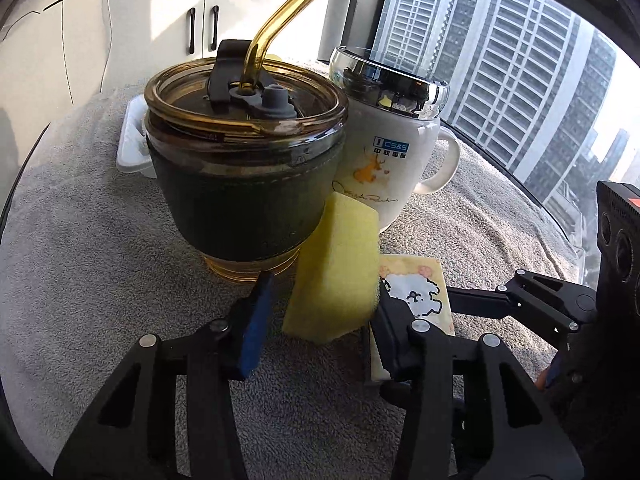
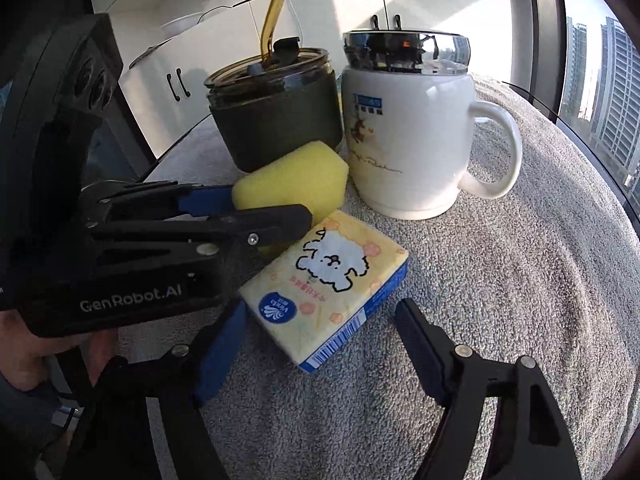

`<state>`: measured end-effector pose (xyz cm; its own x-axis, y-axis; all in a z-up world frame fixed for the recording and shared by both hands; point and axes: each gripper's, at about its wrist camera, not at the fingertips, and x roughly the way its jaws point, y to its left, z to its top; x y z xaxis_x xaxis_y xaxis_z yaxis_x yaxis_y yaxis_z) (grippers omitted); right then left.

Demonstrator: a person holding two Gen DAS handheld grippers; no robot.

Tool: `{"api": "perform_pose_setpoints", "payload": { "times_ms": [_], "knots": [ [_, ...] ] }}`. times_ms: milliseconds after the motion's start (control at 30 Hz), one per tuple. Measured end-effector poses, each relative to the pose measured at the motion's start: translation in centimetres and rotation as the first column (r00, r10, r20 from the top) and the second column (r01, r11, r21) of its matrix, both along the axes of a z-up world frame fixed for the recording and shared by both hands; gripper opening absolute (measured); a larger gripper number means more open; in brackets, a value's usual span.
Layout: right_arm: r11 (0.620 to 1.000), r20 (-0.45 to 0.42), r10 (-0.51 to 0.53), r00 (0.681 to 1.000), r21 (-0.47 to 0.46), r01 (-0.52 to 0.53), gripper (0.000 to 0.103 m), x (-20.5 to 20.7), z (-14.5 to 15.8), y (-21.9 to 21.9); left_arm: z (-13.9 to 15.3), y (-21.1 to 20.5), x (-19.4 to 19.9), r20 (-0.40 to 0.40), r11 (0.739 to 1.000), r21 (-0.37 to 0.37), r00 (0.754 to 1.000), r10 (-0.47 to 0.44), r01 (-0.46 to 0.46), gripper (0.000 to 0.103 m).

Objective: Organize soft objects
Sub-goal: 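Close the left tool on the yellow sponge block while the right tool reaches the small tissue pack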

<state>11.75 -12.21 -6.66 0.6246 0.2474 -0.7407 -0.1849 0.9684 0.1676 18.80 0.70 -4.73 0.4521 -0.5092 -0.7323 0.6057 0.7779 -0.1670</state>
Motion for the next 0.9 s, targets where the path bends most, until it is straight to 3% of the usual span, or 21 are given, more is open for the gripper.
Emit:
{"api": "perform_pose_setpoints", "payload": {
  "times_ms": [100, 367, 400, 533, 900],
  "knots": [
    [1.0, -0.005, -0.009, 1.0, 0.011, 0.009, 0.075, 0.5, 0.0, -0.2, -0.2, -0.3, 0.2, -0.014, 1.0, 0.003, 1.0, 0.004, -0.004, 0.039],
    [1.0, -0.007, -0.026, 1.0, 0.001, 0.026, 0.076, 1.3, -0.1, 0.0, -0.2, -0.1, 0.1, -0.014, 1.0, -0.01, 1.0, 0.027, -0.027, 0.039],
    [1.0, 0.002, -0.023, 1.0, -0.009, 0.023, 0.076, 1.3, -0.1, 0.1, -0.1, -0.1, -0.1, -0.011, 1.0, -0.011, 1.0, 0.026, -0.026, 0.034],
    [1.0, 0.021, -0.013, 1.0, 0.024, 0.012, 0.065, 1.4, 0.0, -0.2, 0.4, 0.1, -1.0, 0.009, 1.0, -0.018, 1.0, 0.021, -0.021, 0.028],
    [1.0, 0.074, 0.024, 0.997, 0.009, -0.024, 0.047, -1.0, 1.3, -1.7, 0.4, 1.0, -2.7, 0.013, 0.999, -0.046, 0.999, 0.03, -0.029, 0.026]
  ]
}}
